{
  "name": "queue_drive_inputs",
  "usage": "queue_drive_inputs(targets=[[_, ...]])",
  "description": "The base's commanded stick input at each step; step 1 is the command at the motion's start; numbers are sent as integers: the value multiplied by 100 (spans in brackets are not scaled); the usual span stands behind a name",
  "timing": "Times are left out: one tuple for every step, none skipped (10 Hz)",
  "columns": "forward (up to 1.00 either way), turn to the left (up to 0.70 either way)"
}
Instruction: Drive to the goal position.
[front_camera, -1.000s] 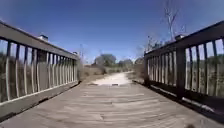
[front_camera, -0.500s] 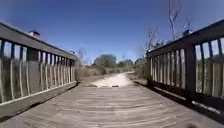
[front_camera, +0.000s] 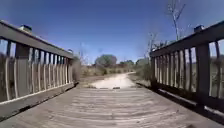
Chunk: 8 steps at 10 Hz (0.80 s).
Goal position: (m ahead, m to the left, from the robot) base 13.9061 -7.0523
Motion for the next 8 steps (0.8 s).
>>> queue_drive_inputs(targets=[[50,0],[50,0],[50,0],[50,0],[50,0],[50,0],[50,0],[50,0]])
